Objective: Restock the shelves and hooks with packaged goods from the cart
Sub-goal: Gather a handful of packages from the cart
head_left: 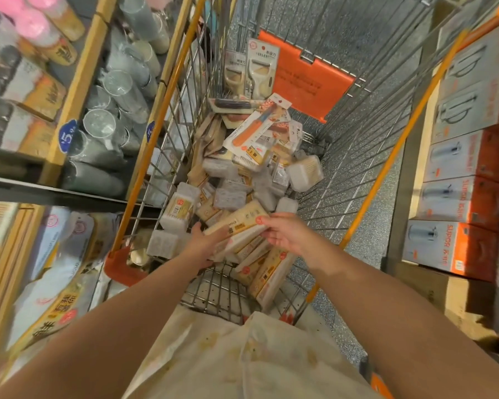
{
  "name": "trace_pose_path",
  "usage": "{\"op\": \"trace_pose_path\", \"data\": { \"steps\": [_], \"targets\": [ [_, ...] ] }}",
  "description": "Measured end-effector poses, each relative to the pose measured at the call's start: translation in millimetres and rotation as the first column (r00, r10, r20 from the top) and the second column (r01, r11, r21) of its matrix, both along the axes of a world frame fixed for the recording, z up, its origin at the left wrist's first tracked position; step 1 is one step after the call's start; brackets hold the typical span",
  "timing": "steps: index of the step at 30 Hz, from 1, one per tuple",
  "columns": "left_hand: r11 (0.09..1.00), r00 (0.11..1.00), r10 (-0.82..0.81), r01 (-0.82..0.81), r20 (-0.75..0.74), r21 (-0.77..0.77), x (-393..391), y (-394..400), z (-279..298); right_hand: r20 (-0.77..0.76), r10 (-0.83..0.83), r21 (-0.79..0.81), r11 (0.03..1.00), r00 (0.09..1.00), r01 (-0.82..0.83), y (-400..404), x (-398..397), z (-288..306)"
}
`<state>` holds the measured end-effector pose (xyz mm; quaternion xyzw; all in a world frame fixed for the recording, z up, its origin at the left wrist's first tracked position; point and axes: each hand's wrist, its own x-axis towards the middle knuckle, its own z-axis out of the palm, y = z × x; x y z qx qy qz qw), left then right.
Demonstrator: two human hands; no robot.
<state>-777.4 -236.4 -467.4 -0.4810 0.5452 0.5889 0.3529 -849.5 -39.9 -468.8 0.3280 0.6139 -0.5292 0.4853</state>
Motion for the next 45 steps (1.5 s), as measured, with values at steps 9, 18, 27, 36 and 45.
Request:
{"op": "trace_pose_path", "data": {
  "steps": [9, 18, 27, 36, 45],
  "targets": [
    [0.952, 0.947, 0.306, -0.307, -0.096, 0.006, -8.3, -22.1, -4.0, 0.052, -0.183, -0.006, 0.983, 0.982, 0.184, -16.7, -10.7, -7.7],
    [0.959, 0.964, 0.258, -0.263, -0.059, -0.102, 6.2, -61.1, -12.2, 0.242, 0.872, 0.335, 0.336, 0.425, -0.881, 9.5, 24.1, -47.7],
    [0.976, 0.972, 0.183, -0.198, -0.147, -0.09, 6.7, -54.9, -10.0, 0.164, 0.834, 0.26, 0.478, 0.527, -0.839, -1.2, 13.9, -26.6],
    [0.978, 0.968, 0.2, -0.207, -0.152, -0.032, -7.6, -46.1, 3.2, -0.108, -0.095, -0.128, 0.988, 0.99, 0.081, 1.7, -7.6, 22.4],
    [0.986, 0.968, 0.166, -0.162, -0.188, 0.035, -14.1, -38.4, 8.0, -0.077, -0.173, -0.186, 0.97, 0.982, 0.156, -48.1, 5.1, 13.4]
  ]
}}
